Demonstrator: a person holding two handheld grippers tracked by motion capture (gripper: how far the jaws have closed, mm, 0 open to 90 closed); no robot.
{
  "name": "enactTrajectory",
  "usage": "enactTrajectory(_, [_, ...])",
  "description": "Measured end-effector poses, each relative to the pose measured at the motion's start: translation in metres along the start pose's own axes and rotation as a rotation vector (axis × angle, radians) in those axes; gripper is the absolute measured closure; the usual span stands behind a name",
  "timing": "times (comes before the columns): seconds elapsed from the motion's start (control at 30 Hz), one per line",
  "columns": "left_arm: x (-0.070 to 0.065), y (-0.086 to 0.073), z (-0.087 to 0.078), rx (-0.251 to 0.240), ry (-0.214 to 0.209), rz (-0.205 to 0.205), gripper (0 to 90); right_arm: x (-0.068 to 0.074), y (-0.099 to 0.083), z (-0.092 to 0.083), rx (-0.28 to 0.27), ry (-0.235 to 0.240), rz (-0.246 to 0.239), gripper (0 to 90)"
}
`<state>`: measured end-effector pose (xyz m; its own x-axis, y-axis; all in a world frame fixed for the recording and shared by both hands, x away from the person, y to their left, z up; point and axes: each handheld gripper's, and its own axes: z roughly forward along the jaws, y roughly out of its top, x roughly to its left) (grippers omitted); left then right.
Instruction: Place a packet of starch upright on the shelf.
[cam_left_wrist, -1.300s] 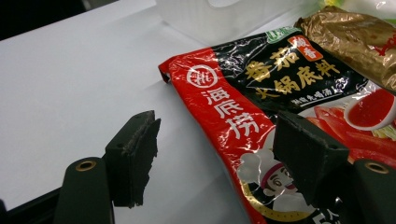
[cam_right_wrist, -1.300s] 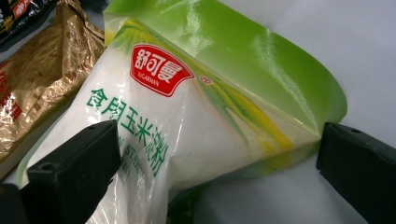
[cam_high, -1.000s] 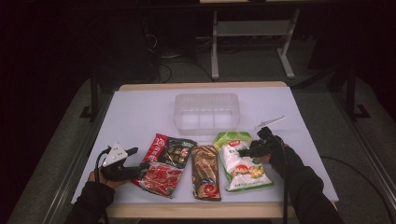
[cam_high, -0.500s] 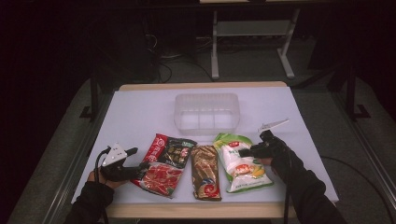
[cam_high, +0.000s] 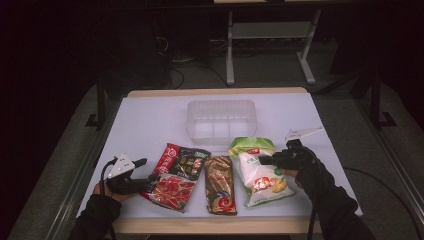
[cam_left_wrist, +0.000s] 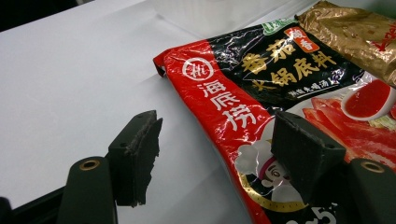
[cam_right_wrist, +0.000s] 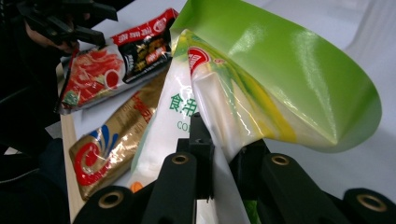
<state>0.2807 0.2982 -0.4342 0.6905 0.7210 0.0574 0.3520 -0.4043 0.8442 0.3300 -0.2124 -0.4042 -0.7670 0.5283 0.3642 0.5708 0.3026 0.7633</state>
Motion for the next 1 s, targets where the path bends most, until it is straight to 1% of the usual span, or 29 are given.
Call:
enactTrajectory(0.03, [0.000, 0.000, 0.000, 0.003, 0.001, 0.002, 31.7, 0.003, 0.002, -0.001, -0.003, 0.000, -0.013, 80.4])
enactTrajectory(0.17, [0.000, 0.000, -0.001, 0.000, -0.001, 0.004, 31.7, 0.011, 0.005, -0.004, -0.019, -0.004, -0.038, 80.5])
enactTrajectory(0.2, [0.001, 0.000, -0.001, -0.003, -0.001, 0.004, 31.7, 0.013, 0.006, -0.004, -0.026, -0.013, -0.043, 80.6])
enactTrajectory(0.27, [0.001, 0.000, -0.002, -0.004, 0.003, 0.002, 31.6, 0.015, 0.007, -0.005, -0.031, -0.007, -0.052, 80.7])
enactTrajectory(0.3, [0.001, 0.000, -0.002, -0.004, 0.005, 0.000, 31.6, 0.017, 0.008, -0.006, -0.039, -0.017, -0.055, 80.7])
enactTrajectory(0.33, [0.001, 0.000, -0.002, -0.005, 0.007, -0.001, 31.6, 0.020, 0.009, -0.008, -0.048, -0.031, -0.071, 80.8])
enactTrajectory(0.37, [0.001, 0.000, -0.002, -0.005, 0.007, -0.001, 31.6, 0.020, 0.009, -0.008, -0.048, -0.031, -0.071, 80.8])
enactTrajectory(0.47, [0.002, 0.000, -0.003, -0.008, 0.009, -0.002, 31.4, 0.022, 0.012, -0.014, -0.075, -0.059, -0.079, 80.9])
enactTrajectory(0.5, [0.002, 0.000, -0.003, -0.008, 0.011, -0.003, 31.4, 0.022, 0.012, -0.014, -0.075, -0.059, -0.079, 80.9])
enactTrajectory(0.53, [0.003, 0.000, -0.003, -0.010, 0.012, -0.005, 31.3, 0.023, 0.013, -0.020, -0.095, -0.082, -0.079, 81.0])
enactTrajectory(0.57, [0.003, 0.000, -0.004, -0.011, 0.013, -0.005, 31.3, 0.023, 0.013, -0.020, -0.095, -0.082, -0.079, 81.0])
enactTrajectory(0.67, [0.004, -0.001, -0.004, -0.011, 0.014, -0.009, 31.3, 0.025, 0.015, -0.029, -0.128, -0.111, -0.086, 81.1])
enactTrajectory(0.73, [0.004, 0.000, -0.004, -0.012, 0.014, -0.009, 31.3, 0.027, 0.016, -0.036, -0.164, -0.131, -0.088, 81.1])
enactTrajectory(0.77, [0.004, 0.000, -0.004, -0.013, 0.016, -0.010, 31.3, 0.027, 0.016, -0.036, -0.164, -0.131, -0.088, 81.1])
enactTrajectory(0.83, [0.004, -0.001, -0.003, -0.012, 0.016, -0.013, 31.3, 0.030, 0.018, -0.038, -0.193, -0.144, -0.086, 81.1])
enactTrajectory(0.93, [0.004, 0.000, -0.004, -0.013, 0.020, -0.011, 31.2, 0.035, 0.020, -0.038, -0.213, -0.163, -0.105, 81.1])
enactTrajectory(0.97, [0.004, 0.000, -0.004, -0.013, 0.021, -0.012, 31.2, 0.038, 0.021, -0.037, -0.231, -0.180, -0.112, 81.1])
enactTrajectory(1.0, [0.004, 0.000, -0.004, -0.013, 0.021, -0.013, 31.2, 0.038, 0.021, -0.037, -0.231, -0.180, -0.112, 81.1])
